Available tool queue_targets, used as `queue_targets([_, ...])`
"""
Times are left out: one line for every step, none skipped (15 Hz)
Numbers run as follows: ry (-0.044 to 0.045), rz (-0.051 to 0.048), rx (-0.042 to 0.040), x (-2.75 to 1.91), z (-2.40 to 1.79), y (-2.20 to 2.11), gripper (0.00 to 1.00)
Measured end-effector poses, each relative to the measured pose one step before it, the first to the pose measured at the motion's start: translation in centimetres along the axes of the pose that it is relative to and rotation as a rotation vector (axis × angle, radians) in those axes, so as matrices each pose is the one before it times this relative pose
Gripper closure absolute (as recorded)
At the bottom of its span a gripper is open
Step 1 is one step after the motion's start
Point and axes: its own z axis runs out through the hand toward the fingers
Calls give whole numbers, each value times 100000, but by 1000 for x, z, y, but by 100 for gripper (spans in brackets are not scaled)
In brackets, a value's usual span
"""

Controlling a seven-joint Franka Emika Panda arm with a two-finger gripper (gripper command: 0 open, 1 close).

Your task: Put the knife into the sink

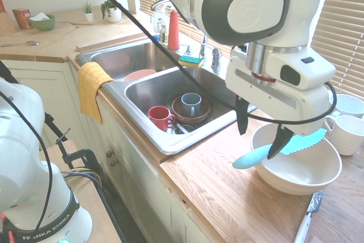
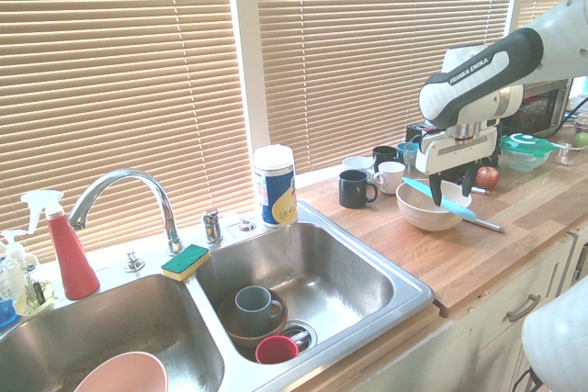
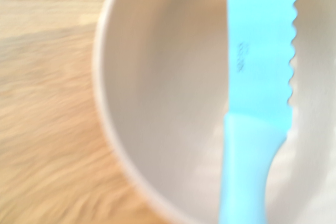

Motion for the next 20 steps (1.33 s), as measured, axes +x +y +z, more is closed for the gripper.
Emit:
queue_targets([1788,16,854,553,886,-379,0])
queue_targets([848,-102,415,350,945,-383,100])
queue_targets([-221,90,-42,176,838,-232,100])
queue_targets([-884,520,181,63,697,-167,100])
queue_targets([-602,247,317,37,374,-92,100])
queue_targets([-97,-42,196,44,120,-53,100])
queue_targets([260,78,253,95,-142,-45,100])
queue_targets([477,127,324,198,-297,-72,100])
queue_targets([502,93,272,243,-379,-96,100])
queue_targets([171,50,61,170,-324,-63,100])
queue_targets([-150,49,-97,58,-223,1,100])
queue_targets([12,34,5,47,-157,-3,100])
queue_targets([-220,16,-135,1,-60,11,100])
queue_targets([-423,5,-260,-36,19,26,100])
queue_targets([-245,14,-148,-23,25,21,100])
queue_targets([-144,17,-87,-11,15,17,100])
queue_targets([-56,-4,-34,-7,6,2,100])
queue_targets([-15,1,-9,-1,2,2,100])
queue_targets([-24,3,-10,-2,2,1,100])
queue_targets([-20,-2,-4,-3,2,-1,100])
